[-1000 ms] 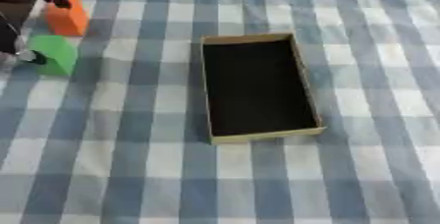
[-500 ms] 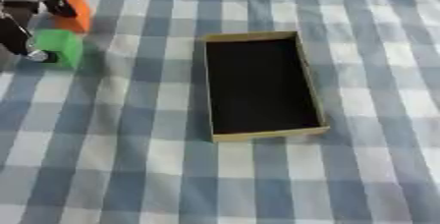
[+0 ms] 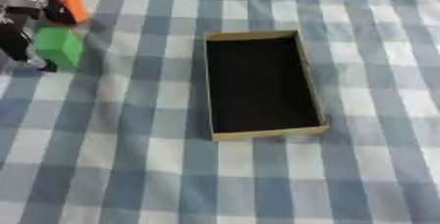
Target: Pick up objects on the table and place them in the box.
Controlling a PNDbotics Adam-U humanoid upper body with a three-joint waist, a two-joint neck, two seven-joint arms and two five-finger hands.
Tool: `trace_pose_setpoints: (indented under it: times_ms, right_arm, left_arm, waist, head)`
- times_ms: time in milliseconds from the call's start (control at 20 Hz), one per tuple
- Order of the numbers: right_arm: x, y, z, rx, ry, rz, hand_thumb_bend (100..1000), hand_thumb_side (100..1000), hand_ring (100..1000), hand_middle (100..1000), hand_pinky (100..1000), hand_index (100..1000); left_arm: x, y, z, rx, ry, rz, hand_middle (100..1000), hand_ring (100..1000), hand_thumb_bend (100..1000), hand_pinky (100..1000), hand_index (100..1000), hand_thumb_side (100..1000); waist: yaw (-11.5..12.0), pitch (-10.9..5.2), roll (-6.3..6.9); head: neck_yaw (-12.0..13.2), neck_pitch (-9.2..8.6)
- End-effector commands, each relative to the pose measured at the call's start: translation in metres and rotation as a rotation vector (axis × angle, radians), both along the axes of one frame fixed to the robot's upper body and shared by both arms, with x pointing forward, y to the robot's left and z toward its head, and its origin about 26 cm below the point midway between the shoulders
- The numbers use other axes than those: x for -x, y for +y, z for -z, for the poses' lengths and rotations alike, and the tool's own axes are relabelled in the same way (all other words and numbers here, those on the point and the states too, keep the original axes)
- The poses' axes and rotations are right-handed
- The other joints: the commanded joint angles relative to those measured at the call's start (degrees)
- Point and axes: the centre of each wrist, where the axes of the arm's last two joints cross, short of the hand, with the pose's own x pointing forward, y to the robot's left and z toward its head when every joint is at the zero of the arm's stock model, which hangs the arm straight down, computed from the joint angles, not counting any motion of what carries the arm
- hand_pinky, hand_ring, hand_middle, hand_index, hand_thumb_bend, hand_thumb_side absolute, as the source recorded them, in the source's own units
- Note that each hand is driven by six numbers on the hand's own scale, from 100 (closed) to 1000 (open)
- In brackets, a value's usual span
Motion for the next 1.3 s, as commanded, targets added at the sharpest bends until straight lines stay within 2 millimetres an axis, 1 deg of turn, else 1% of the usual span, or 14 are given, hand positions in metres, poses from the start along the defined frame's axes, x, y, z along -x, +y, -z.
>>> trace_pose_setpoints:
  times_ms: [50, 150, 300, 500, 600, 750, 850, 900, 950, 1000, 1150, 1300]
  right_arm:
    - [0.005, -0.003, -0.008, 0.018, -0.026, 0.009, 100, 1000, 779, 779, 805, 801]
    - [0.005, -0.002, -0.008, 0.016, -0.026, 0.008, 100, 1000, 779, 779, 805, 801]
    - [0.005, -0.003, -0.008, 0.014, -0.027, 0.010, 100, 1000, 780, 779, 805, 801]
    - [0.005, -0.004, -0.007, 0.008, -0.028, 0.016, 100, 1000, 780, 779, 805, 801]
    - [0.005, -0.004, -0.007, 0.006, -0.028, 0.017, 100, 1000, 780, 779, 805, 801]
    - [0.005, -0.004, -0.006, 0.004, -0.028, 0.018, 100, 1000, 780, 778, 805, 801]
    - [0.005, -0.004, -0.006, 0.001, -0.029, 0.019, 100, 1000, 780, 779, 805, 801]
    - [0.005, -0.005, -0.006, 0.000, -0.029, 0.020, 100, 1000, 780, 779, 805, 801]
    - [0.005, -0.005, -0.006, -0.001, -0.030, 0.020, 100, 1000, 780, 779, 805, 801]
    - [0.005, -0.005, -0.006, -0.002, -0.030, 0.021, 100, 1000, 780, 779, 805, 801]
    - [0.005, -0.006, -0.005, -0.003, -0.029, 0.026, 100, 1000, 780, 779, 805, 801]
    - [0.006, -0.006, -0.004, -0.002, -0.027, 0.031, 100, 1000, 780, 779, 805, 801]
  left_arm:
    - [0.010, 0.004, -0.019, -0.030, -0.077, -0.007, 702, 817, 517, 762, 854, 196]
    - [0.009, 0.003, -0.017, -0.033, -0.065, -0.002, 668, 781, 488, 721, 844, 206]
    - [0.008, 0.003, -0.013, -0.042, -0.034, -0.003, 692, 783, 489, 721, 848, 221]
    - [0.006, 0.003, -0.010, -0.054, -0.018, -0.007, 692, 781, 479, 717, 844, 223]
    - [0.005, 0.004, -0.009, -0.058, -0.017, -0.007, 668, 762, 451, 695, 831, 215]
    - [0.004, 0.004, -0.007, -0.056, -0.016, -0.009, 584, 684, 342, 622, 754, 183]
    - [0.004, 0.005, -0.006, -0.053, -0.013, -0.011, 532, 618, 322, 560, 706, 156]
    - [0.003, 0.005, -0.005, -0.056, -0.015, -0.014, 507, 590, 329, 527, 679, 143]
    - [0.003, 0.005, -0.004, -0.060, -0.018, -0.016, 507, 590, 329, 527, 679, 143]
    - [0.003, 0.005, -0.004, -0.060, -0.021, -0.014, 458, 537, 313, 473, 625, 128]
    - [0.004, 0.004, -0.004, -0.037, -0.029, 0.011, 433, 512, 260, 441, 601, 135]
    - [0.010, -0.002, -0.015, 0.004, -0.056, 0.064, 430, 509, 221, 438, 603, 139]
  waist:
    - [0.1, -1.58, 0.14]
    - [0.1, -1.69, 0.12]
    - [-0.1, -1.80, 0.02]
    - [-0.3, -1.86, -0.04]
    - [-0.3, -1.87, -0.05]
    - [-0.3, -1.92, -0.06]
    - [-0.3, -1.98, -0.03]
    - [-0.4, -2.02, -0.02]
    - [-0.4, -2.05, -0.02]
    - [-0.4, -2.10, -0.02]
    - [-0.5, -2.31, 0.00]
    - [-0.3, -2.75, 0.08]
  head:
    - [-0.3, -0.15]
    - [-0.2, -0.28]
    - [-0.1, -0.44]
    - [0.0, -0.50]
    - [0.1, -0.52]
    - [0.0, -0.46]
    - [0.1, -0.39]
    - [0.1, -0.36]
    - [0.1, -0.34]
    - [0.1, -0.30]
    - [0.1, -0.13]
    - [0.1, 0.35]
